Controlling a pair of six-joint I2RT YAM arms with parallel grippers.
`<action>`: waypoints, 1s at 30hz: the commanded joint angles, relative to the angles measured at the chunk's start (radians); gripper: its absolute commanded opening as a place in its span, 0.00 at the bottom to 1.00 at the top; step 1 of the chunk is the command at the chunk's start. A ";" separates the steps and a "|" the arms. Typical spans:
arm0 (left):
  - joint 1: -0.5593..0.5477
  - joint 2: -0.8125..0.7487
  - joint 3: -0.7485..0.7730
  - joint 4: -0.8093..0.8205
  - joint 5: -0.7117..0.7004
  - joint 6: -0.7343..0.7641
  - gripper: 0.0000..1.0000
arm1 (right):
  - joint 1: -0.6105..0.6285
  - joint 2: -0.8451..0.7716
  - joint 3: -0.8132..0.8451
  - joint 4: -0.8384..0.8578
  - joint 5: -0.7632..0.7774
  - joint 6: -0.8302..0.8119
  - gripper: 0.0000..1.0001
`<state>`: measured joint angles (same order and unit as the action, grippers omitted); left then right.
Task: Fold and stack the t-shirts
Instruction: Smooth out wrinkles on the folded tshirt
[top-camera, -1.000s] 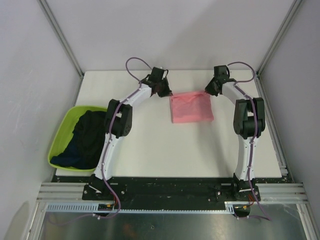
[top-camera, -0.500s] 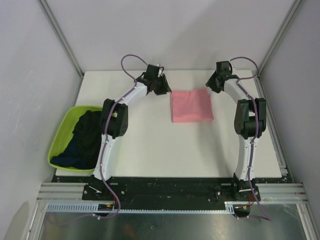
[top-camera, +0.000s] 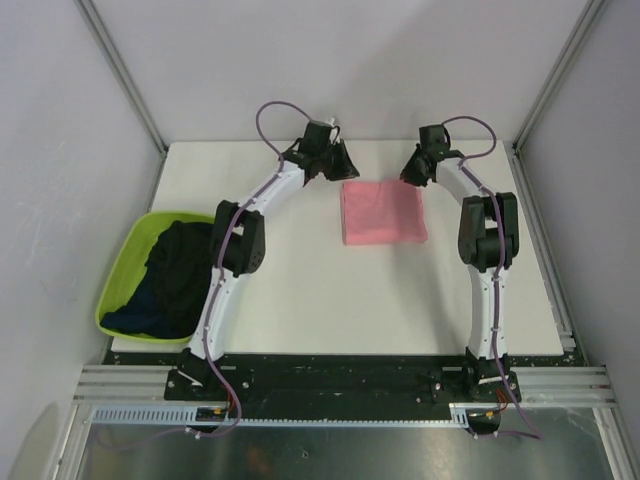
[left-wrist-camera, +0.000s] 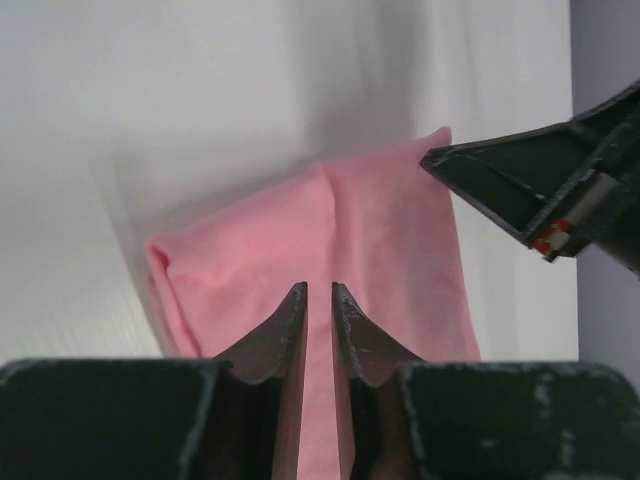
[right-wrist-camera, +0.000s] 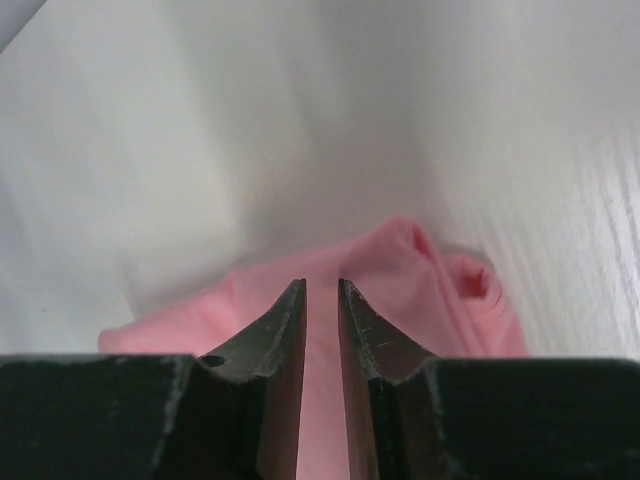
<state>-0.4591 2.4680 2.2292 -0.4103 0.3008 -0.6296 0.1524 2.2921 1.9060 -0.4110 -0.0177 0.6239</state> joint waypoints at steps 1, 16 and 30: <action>0.007 0.094 0.109 0.021 0.054 -0.039 0.18 | -0.032 0.076 0.107 -0.025 -0.042 0.000 0.23; 0.037 0.145 0.046 0.021 -0.021 -0.097 0.07 | -0.096 0.113 0.093 -0.034 -0.073 0.015 0.22; 0.057 0.118 0.109 0.023 0.019 -0.085 0.26 | -0.069 -0.053 0.129 -0.208 -0.022 -0.053 0.33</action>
<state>-0.4263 2.6335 2.2852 -0.3904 0.3187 -0.7181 0.0624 2.3676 2.0403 -0.5652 -0.0448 0.5999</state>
